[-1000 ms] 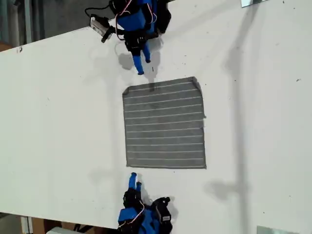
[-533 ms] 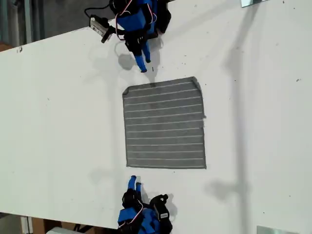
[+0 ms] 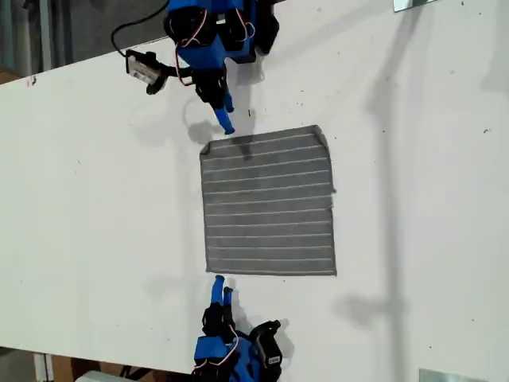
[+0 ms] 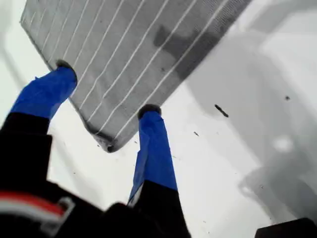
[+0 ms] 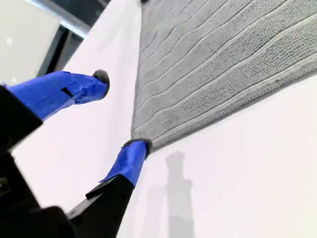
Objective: Grasp corners of a square towel and fold twice.
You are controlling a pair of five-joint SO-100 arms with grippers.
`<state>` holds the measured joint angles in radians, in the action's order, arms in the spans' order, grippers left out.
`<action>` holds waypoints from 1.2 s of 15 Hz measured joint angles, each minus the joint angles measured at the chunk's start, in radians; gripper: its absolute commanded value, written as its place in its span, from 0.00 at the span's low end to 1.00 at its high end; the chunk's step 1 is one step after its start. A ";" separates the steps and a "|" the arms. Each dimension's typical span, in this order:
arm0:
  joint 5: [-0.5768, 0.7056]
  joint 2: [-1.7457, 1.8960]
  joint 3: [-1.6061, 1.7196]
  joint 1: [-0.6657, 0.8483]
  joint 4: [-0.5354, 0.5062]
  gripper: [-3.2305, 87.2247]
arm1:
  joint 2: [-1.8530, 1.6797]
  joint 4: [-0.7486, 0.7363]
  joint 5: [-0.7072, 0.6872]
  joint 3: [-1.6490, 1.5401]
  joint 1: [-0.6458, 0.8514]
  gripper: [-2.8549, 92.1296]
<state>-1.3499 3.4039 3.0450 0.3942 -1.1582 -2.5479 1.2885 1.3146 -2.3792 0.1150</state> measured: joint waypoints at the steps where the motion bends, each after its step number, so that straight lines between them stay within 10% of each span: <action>1: -0.009 -0.112 -0.106 -0.037 -0.026 0.29 | 0.239 -0.032 -0.040 0.137 -0.005 0.36; 5: -0.032 -0.788 -0.569 -0.232 -0.037 0.29 | 0.511 0.014 -0.008 0.242 -0.115 0.37; 11: -0.092 -1.006 -0.397 -0.305 0.313 0.30 | 0.503 0.035 0.382 0.187 -0.643 0.37; 18: -0.049 -1.147 -0.367 -0.272 0.407 0.30 | 1.080 0.003 0.282 0.618 -0.704 0.38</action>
<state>-1.3990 2.2565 2.6783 0.1227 -0.7517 -1.4680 1.2916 1.5969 -1.7610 -0.5890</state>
